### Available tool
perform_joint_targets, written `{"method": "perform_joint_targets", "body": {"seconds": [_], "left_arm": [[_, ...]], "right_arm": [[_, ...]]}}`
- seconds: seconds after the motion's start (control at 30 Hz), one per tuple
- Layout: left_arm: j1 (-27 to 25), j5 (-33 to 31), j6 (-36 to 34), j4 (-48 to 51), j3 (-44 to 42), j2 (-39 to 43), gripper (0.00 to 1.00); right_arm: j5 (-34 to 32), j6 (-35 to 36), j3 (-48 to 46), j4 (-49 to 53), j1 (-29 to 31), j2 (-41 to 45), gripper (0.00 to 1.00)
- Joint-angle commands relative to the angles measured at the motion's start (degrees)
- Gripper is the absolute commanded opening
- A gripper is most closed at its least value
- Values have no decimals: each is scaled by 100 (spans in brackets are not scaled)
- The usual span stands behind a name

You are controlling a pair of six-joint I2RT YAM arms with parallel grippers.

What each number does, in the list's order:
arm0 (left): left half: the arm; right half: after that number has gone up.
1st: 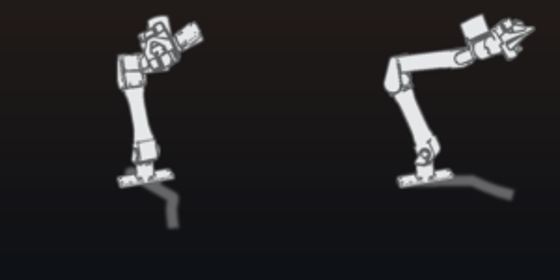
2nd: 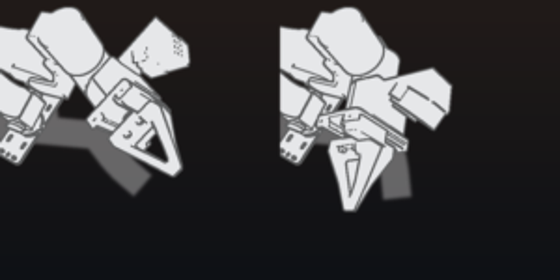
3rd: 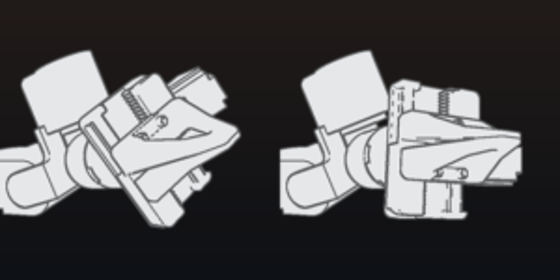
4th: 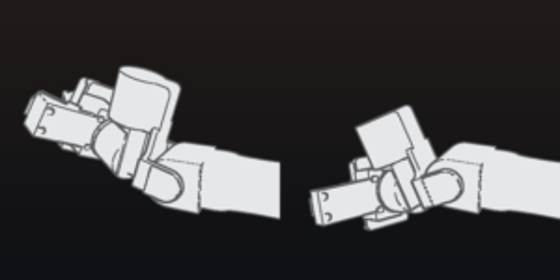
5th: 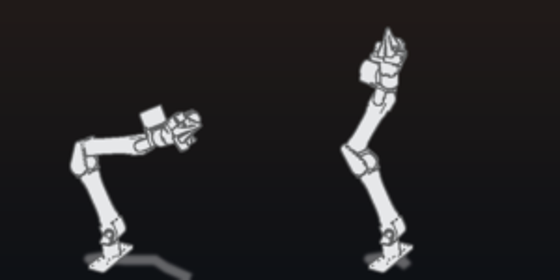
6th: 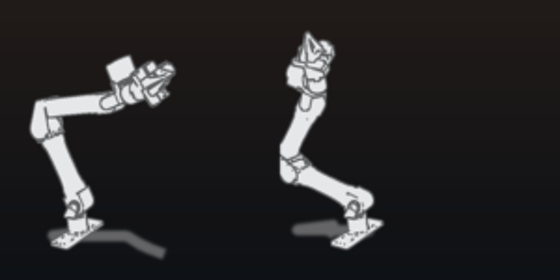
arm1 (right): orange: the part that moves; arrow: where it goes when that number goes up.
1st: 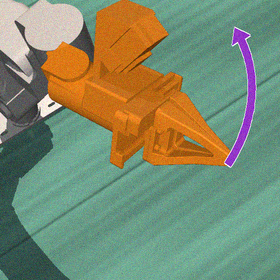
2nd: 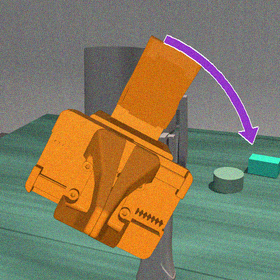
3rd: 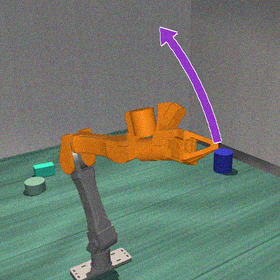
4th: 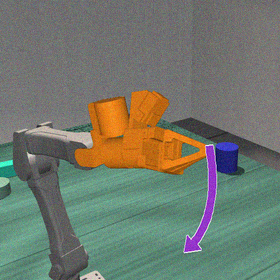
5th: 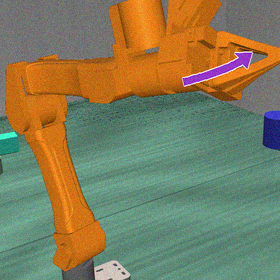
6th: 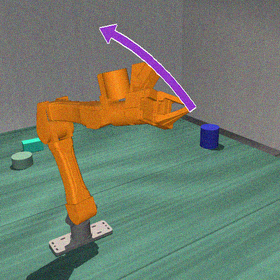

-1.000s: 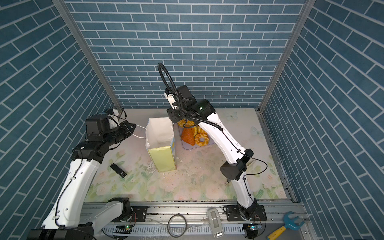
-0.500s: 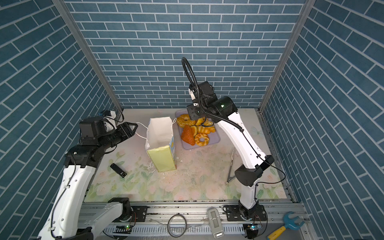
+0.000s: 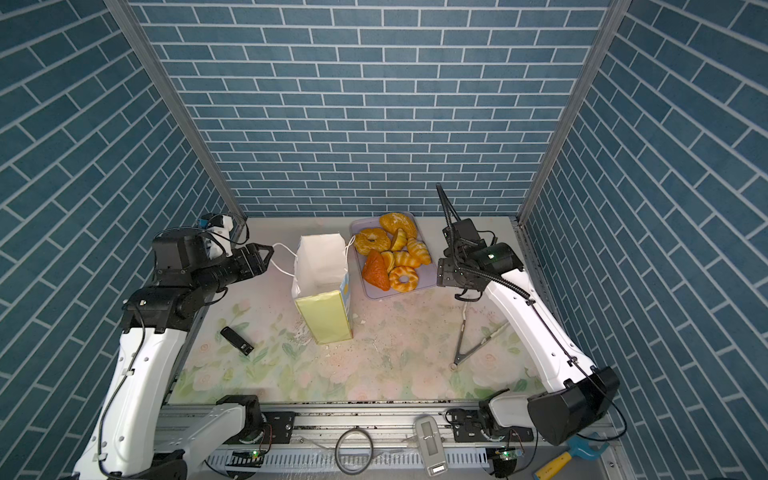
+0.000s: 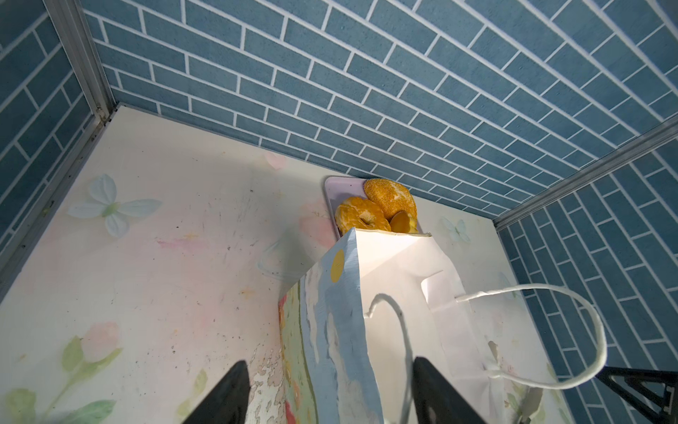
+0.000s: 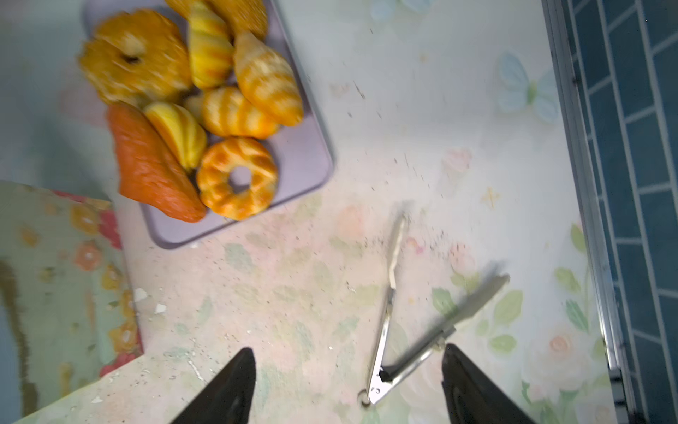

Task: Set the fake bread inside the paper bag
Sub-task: 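Move the right gripper down to the metal tongs on the table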

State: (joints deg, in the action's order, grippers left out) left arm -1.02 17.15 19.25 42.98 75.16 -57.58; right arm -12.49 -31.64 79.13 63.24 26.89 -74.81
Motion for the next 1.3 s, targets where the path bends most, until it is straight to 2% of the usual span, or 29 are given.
{"method": "perform_joint_targets", "body": {"seconds": [0.0, 0.1, 0.13, 0.33, 0.53, 0.8, 1.0, 1.27], "left_arm": [[23, -135, -343, 100, -106, 118, 72], [23, -73, -373, 59, -245, 177, 73], [23, -44, -378, 69, -263, 177, 73], [23, 89, -436, 114, -318, 173, 74], [23, 50, -459, 163, -334, 227, 75], [23, 0, -475, 250, -392, 272, 75], [23, -18, -437, 307, -321, 247, 75], [23, -155, -418, 314, -319, 318, 75]], "right_arm": [[68, -819, -803, -127, -167, 361, 83], [743, -1118, -1669, -603, -519, 729, 86], [852, -1215, -1892, -733, -571, 828, 90], [900, -1498, -2680, -931, -775, 918, 98], [1216, -1685, -3215, -1311, -967, 819, 99], [1027, -1766, -3625, -1254, -1197, 926, 98], [1291, -1768, -4032, -1903, -1401, 881, 98], [1433, -1609, -4124, -2271, -1520, 366, 95]]}}
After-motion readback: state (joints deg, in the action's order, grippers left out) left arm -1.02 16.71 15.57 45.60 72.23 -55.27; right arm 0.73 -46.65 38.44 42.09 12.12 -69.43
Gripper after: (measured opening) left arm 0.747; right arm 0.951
